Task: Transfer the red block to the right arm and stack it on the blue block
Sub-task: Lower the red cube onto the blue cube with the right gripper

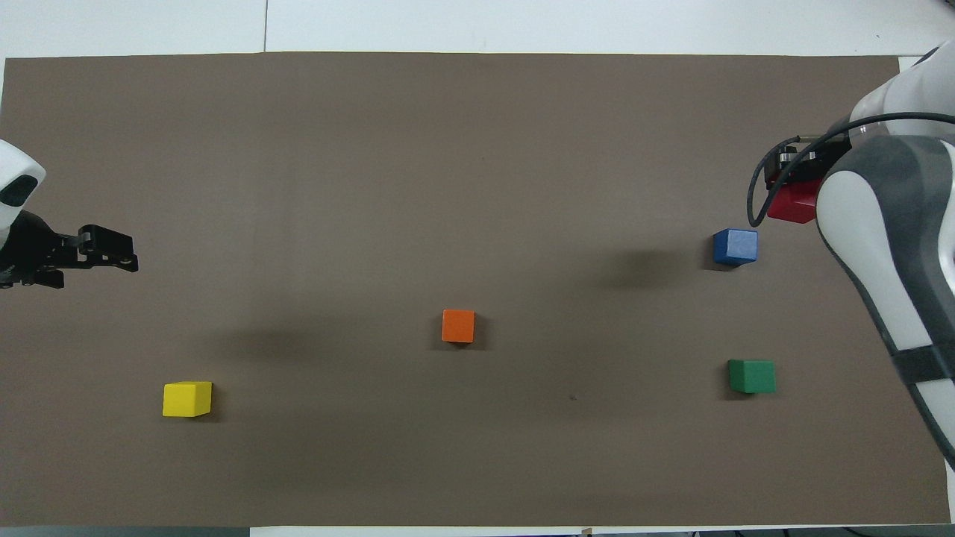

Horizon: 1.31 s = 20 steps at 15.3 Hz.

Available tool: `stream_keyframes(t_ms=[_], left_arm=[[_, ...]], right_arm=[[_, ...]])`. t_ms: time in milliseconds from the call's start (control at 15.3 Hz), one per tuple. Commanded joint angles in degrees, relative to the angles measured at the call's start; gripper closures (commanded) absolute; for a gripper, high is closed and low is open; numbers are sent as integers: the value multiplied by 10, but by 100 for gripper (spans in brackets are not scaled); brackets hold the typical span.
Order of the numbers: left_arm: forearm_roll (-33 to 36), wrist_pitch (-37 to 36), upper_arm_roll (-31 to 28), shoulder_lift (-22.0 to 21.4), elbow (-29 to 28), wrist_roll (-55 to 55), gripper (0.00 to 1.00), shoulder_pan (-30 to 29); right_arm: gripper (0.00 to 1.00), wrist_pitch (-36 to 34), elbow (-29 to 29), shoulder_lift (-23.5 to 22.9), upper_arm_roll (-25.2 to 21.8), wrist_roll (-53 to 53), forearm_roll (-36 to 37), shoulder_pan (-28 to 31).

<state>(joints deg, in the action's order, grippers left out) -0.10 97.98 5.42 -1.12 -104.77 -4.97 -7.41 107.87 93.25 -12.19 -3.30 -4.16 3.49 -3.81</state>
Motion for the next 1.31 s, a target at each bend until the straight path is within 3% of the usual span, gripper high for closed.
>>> stream_keyframes(t_ms=[0, 197, 459, 655, 1245], left_arm=[[17, -63, -1, 44, 93, 24, 0, 7], [29, -110, 16, 78, 160, 35, 0, 9], [44, -111, 27, 68, 140, 77, 0, 10], [43, -103, 26, 56, 119, 72, 0, 10], [41, -93, 28, 50, 113, 71, 0, 28]], right_arm=[[100, 103, 69, 10, 3, -7, 41, 4], [100, 159, 105, 11, 4, -7, 42, 6], [100, 196, 155, 19, 5, -11, 34, 8], [100, 263, 215, 35, 6, -8, 33, 13], [100, 285, 273, 47, 6, 11, 6, 22]])
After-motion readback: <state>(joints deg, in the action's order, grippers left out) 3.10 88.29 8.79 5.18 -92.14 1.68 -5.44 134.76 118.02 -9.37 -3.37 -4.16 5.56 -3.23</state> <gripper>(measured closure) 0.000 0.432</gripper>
